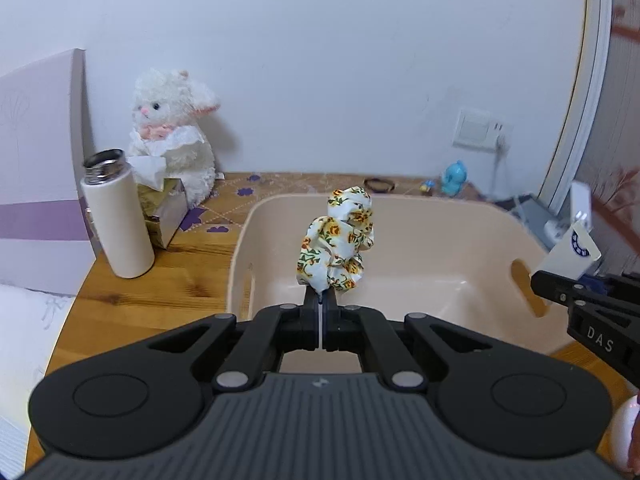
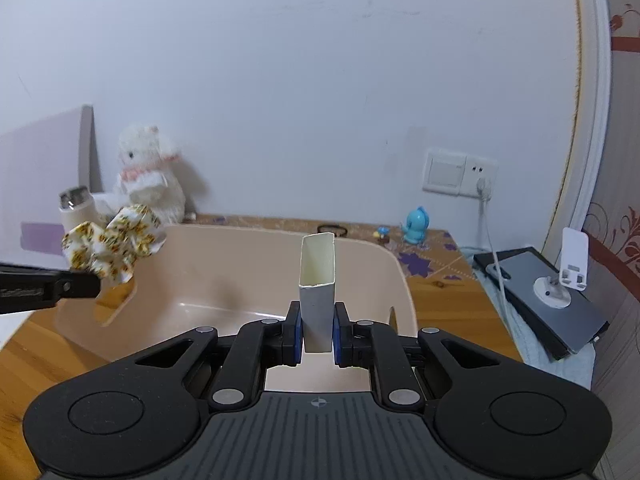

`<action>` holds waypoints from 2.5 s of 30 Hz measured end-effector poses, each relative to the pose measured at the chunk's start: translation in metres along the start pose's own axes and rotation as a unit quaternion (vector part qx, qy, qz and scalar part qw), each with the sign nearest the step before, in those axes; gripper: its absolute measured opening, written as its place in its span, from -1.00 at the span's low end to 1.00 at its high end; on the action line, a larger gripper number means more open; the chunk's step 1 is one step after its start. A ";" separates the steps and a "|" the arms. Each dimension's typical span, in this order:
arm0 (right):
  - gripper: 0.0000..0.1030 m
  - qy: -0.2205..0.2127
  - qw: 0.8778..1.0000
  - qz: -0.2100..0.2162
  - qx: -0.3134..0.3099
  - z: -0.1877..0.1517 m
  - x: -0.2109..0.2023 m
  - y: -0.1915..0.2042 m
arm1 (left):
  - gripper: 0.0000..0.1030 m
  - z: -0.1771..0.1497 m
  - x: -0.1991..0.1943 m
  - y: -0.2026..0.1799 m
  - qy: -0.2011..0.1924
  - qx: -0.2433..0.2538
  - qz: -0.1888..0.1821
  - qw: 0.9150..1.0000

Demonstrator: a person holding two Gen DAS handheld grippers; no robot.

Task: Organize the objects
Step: 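Lift both held items over the beige bin and open both tools, then grasp the orange cloth pouch with the left tool while the right tool grasps the printed cube box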

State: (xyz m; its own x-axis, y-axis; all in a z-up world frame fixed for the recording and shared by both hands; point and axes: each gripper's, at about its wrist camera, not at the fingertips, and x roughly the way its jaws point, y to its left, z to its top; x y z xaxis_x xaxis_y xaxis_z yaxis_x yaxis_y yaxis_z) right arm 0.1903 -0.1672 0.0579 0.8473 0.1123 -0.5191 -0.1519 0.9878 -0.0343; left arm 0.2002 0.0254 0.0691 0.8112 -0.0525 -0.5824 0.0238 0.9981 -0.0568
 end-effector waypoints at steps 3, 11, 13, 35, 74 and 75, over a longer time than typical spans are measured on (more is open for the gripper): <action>-0.72 0.029 1.000 -0.001 0.002 -0.002 0.022 0.002 | -0.96 -0.002 0.024 -0.005 0.029 0.016 0.005 0.999; -0.10 0.056 0.998 0.001 0.015 -0.011 0.031 0.001 | -0.67 -0.016 0.040 -0.007 0.072 0.042 0.007 0.996; 0.13 0.042 0.999 -0.001 0.011 -0.011 0.020 0.001 | 0.18 -0.015 0.029 -0.009 0.061 0.046 0.011 0.997; 0.95 0.107 0.994 -0.031 -0.016 -0.081 -0.020 -0.049 | 0.79 -0.079 -0.014 0.038 0.083 0.044 -0.012 0.996; -0.59 0.128 0.991 0.000 -0.033 -0.119 -0.016 -0.023 | -0.77 -0.115 -0.008 0.030 0.070 0.101 -0.040 0.992; -0.59 0.127 0.991 0.000 -0.033 -0.117 -0.021 -0.022 | -0.77 -0.114 -0.011 0.031 0.067 0.102 -0.040 0.992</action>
State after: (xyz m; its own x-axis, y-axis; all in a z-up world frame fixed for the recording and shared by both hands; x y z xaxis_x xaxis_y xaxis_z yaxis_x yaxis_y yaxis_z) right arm 0.1159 -0.2037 -0.0307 0.6937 0.0729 -0.7165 -0.1920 0.9776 -0.0864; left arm 0.1253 0.0534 -0.0192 0.7168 -0.1225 -0.6864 0.2144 0.9755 0.0498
